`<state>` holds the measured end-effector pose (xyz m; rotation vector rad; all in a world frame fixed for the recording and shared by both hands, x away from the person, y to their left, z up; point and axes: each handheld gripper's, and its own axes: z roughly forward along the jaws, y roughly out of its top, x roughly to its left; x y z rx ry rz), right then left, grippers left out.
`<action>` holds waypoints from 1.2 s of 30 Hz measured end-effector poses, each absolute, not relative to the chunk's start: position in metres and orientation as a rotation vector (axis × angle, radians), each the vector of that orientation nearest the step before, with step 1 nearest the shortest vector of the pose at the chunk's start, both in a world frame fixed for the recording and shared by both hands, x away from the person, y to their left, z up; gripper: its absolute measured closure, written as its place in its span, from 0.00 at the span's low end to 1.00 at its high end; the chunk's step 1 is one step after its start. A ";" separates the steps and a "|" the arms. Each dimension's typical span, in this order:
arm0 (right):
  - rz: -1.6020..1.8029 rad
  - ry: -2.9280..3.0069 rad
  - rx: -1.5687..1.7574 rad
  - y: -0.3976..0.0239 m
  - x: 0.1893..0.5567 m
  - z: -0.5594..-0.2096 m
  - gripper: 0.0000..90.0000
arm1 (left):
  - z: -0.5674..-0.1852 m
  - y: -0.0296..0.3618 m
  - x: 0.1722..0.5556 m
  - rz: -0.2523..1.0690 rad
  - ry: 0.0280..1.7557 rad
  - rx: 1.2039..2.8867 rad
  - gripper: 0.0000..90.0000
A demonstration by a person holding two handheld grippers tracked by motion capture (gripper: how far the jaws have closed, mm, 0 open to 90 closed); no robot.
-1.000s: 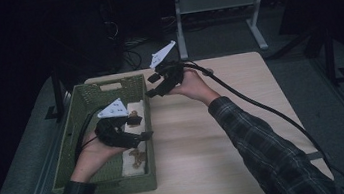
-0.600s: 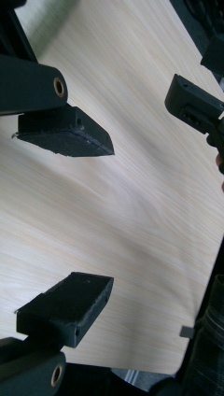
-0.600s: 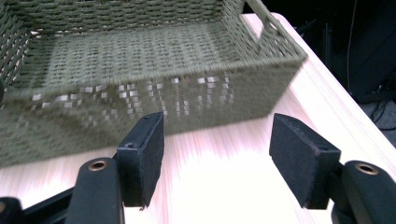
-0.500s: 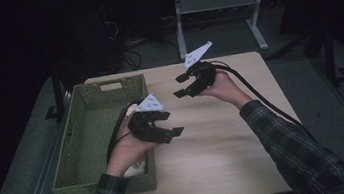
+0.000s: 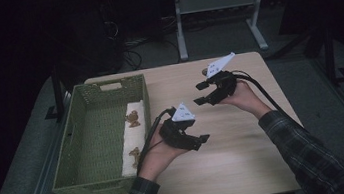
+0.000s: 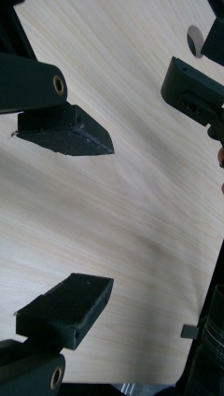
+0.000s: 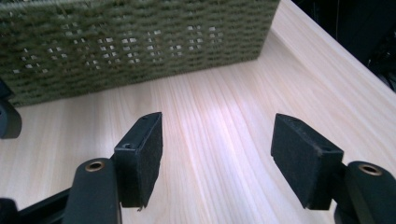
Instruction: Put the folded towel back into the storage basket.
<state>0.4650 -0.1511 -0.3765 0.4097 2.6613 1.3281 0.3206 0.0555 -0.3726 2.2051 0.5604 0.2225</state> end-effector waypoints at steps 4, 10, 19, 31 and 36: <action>1.334 2.661 0.440 -0.160 0.463 -0.387 0.37 | -0.384 0.045 0.317 0.221 0.563 2.203 0.33; 1.328 2.674 0.468 -0.170 0.460 -0.404 0.36 | -0.403 0.035 0.313 0.236 0.564 2.223 0.32; 1.328 2.685 0.517 -0.178 0.454 -0.429 0.34 | -0.434 0.026 0.316 0.205 0.585 2.234 0.32; 1.266 2.709 0.532 -0.187 0.438 -0.466 0.31 | -0.463 0.023 0.320 0.181 0.598 2.266 0.28; 1.273 2.710 0.558 -0.191 0.435 -0.472 0.31 | -0.467 0.022 0.320 0.182 0.599 2.290 0.28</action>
